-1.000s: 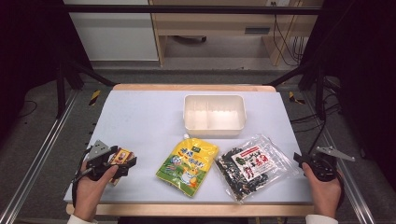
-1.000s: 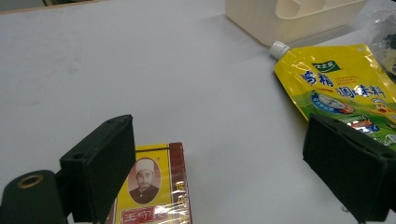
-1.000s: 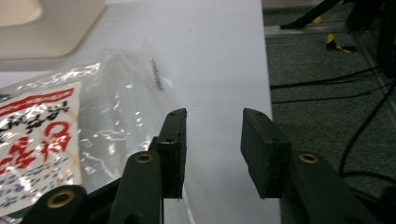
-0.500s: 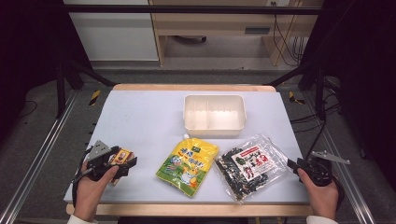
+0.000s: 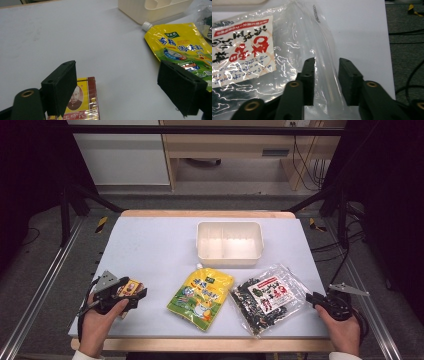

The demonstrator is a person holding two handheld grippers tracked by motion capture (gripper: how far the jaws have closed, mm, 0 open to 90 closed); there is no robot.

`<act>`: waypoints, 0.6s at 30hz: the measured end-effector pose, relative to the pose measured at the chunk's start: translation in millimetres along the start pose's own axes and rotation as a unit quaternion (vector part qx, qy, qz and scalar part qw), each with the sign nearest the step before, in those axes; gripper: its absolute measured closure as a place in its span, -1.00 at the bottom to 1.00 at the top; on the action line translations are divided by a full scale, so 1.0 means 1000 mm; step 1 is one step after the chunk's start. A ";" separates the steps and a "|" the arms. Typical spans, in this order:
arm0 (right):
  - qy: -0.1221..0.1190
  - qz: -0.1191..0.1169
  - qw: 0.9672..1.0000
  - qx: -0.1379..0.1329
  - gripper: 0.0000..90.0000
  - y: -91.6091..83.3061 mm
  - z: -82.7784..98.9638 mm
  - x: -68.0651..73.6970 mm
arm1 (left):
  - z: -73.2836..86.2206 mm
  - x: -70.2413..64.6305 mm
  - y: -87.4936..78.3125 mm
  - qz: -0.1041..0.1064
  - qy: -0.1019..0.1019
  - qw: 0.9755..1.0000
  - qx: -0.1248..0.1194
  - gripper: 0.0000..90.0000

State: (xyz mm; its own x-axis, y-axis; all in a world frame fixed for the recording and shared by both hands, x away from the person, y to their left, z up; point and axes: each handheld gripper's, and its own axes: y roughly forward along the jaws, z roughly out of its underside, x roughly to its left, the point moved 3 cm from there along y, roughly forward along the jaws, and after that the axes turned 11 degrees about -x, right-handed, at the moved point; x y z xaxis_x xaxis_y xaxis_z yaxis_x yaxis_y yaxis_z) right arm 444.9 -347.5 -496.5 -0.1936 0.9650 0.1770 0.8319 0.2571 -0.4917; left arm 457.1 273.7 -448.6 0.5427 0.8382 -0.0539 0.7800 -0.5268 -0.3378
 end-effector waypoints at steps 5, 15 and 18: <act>-0.016 0.001 1.000 0.008 0.89 -0.002 -0.001 0.002 | 0.000 0.001 -0.001 -0.001 0.000 1.000 0.001 -0.63; -0.025 -0.006 1.000 0.006 0.99 -0.007 -0.008 0.006 | 0.000 0.001 -0.001 0.000 0.001 1.000 0.003 -0.62; -0.041 -0.008 0.999 -0.007 0.99 -0.013 -0.020 0.010 | 0.001 0.001 -0.003 0.001 0.001 1.000 0.004 -0.62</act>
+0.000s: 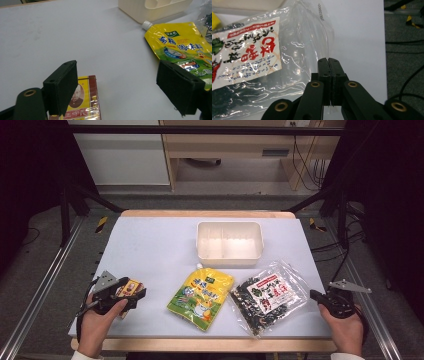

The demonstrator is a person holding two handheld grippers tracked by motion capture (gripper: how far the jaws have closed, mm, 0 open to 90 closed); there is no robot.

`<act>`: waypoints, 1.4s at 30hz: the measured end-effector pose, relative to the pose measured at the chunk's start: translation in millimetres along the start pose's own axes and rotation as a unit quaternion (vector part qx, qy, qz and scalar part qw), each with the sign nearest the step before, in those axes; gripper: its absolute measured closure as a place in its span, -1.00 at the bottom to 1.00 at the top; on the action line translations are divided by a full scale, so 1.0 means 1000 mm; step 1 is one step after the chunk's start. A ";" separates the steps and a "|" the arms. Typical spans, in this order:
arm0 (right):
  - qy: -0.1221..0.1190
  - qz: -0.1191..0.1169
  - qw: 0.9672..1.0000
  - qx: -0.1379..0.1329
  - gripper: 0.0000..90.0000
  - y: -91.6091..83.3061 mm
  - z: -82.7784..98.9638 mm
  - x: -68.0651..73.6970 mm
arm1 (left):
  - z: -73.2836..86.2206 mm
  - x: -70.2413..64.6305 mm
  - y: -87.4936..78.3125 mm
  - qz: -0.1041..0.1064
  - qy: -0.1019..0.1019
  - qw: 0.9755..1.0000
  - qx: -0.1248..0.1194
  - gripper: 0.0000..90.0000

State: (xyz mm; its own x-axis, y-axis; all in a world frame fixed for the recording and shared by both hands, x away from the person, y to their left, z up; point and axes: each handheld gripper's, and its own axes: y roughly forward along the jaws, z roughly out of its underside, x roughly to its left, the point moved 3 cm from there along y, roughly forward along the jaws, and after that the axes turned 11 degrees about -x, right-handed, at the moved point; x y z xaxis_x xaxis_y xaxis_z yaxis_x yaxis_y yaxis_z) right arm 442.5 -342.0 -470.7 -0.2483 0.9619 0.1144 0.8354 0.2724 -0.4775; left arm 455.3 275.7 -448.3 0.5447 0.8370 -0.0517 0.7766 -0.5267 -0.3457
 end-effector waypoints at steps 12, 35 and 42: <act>-0.084 -0.028 0.995 -0.036 1.00 -0.029 -0.079 0.017 | -0.007 -0.008 0.005 0.015 0.011 1.000 0.010 -0.60; -0.235 -0.135 0.963 -0.005 1.00 -0.041 -0.189 0.089 | -0.114 -0.065 0.048 0.106 0.160 0.979 0.061 -0.62; -0.262 -0.150 0.953 -0.012 0.99 -0.046 -0.196 0.110 | -0.130 -0.088 0.048 0.134 0.182 0.973 0.056 -0.56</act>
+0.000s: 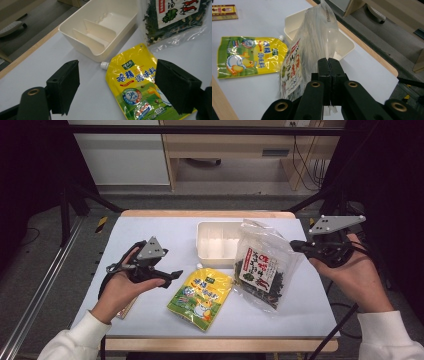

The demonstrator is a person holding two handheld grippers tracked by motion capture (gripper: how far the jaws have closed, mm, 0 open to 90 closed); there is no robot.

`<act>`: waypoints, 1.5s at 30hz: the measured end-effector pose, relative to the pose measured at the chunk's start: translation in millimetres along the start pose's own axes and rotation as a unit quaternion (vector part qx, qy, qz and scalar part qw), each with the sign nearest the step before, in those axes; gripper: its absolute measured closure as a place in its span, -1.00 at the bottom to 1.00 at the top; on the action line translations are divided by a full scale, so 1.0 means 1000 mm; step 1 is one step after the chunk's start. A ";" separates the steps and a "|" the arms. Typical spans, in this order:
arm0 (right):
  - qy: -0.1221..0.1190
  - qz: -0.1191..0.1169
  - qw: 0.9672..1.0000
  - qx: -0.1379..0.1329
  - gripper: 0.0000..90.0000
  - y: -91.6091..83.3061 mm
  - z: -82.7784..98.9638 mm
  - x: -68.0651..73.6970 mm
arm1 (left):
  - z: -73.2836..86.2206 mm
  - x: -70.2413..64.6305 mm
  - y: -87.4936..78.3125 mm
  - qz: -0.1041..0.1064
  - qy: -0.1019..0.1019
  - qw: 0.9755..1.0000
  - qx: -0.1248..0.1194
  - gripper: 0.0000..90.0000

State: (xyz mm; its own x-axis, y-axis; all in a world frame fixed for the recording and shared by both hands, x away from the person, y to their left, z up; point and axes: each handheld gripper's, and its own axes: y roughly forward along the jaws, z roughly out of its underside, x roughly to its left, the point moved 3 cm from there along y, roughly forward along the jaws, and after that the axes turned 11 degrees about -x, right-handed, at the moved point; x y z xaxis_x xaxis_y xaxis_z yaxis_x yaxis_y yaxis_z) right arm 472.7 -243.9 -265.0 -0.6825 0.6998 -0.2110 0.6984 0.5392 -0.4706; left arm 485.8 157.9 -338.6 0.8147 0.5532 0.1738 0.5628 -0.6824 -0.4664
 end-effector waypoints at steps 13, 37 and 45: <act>-0.025 -0.018 0.999 0.009 0.99 0.010 -0.018 0.008 | -0.037 -0.008 0.017 0.019 0.048 0.999 0.000 -0.46; -0.081 -0.068 0.994 0.014 0.99 0.036 -0.058 0.042 | -0.063 0.002 0.027 0.016 0.077 0.997 -0.013 -0.51; -0.089 -0.079 0.993 0.013 0.99 0.043 -0.064 0.050 | -0.074 0.001 0.026 0.016 0.086 0.996 -0.023 -0.54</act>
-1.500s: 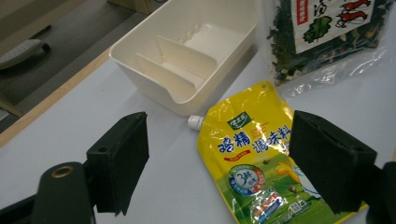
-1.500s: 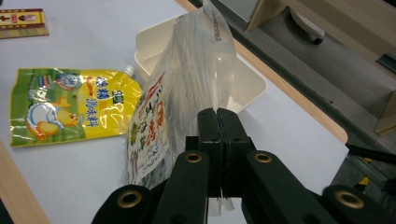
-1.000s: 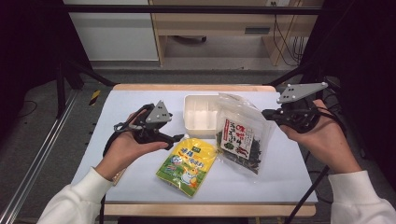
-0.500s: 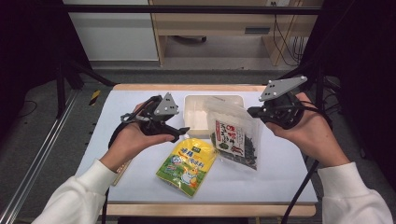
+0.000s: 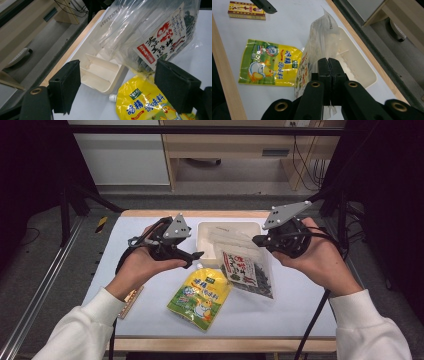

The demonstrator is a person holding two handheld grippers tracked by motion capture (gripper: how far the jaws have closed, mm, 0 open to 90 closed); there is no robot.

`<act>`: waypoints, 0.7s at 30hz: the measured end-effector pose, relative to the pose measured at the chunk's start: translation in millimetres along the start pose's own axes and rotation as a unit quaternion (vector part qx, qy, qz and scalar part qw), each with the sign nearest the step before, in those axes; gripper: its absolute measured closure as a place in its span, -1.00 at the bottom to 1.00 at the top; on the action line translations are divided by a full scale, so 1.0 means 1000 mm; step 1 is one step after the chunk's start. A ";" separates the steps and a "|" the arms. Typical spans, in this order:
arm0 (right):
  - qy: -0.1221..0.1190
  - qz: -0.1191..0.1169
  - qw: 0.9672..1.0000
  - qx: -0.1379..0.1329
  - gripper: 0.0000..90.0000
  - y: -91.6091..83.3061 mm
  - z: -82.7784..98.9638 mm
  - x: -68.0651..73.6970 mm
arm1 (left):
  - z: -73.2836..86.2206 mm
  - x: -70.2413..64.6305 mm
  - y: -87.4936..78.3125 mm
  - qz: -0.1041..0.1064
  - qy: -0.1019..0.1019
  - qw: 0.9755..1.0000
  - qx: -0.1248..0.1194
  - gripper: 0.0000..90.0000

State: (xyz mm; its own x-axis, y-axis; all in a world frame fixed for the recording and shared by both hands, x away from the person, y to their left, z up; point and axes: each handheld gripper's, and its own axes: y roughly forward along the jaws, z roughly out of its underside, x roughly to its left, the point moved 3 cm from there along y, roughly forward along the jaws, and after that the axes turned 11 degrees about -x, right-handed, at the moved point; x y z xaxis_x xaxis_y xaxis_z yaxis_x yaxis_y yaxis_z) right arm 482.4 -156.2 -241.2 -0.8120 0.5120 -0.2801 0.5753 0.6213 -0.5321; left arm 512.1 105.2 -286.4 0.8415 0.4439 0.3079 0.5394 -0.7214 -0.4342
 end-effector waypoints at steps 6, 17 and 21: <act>-0.003 -0.005 1.000 -0.002 0.99 0.002 -0.002 0.002 | -0.003 0.000 0.003 0.001 0.009 1.000 0.002 -0.55; -0.011 -0.017 1.000 -0.004 0.99 0.006 -0.007 0.009 | -0.004 -0.001 0.014 0.007 0.023 1.000 0.000 -0.57; -0.017 -0.025 1.000 -0.005 0.99 0.009 -0.012 0.013 | -0.006 -0.001 0.025 0.014 0.032 0.999 0.003 -0.56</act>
State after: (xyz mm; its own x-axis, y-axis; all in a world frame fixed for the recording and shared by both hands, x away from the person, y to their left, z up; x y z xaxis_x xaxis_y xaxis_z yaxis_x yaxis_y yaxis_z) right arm 478.2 -137.0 -239.7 -0.8425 0.4602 -0.2799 0.5347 0.6512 -0.5385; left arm 524.4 83.9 -292.4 0.8524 0.3893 0.3491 0.5167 -0.7299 -0.4475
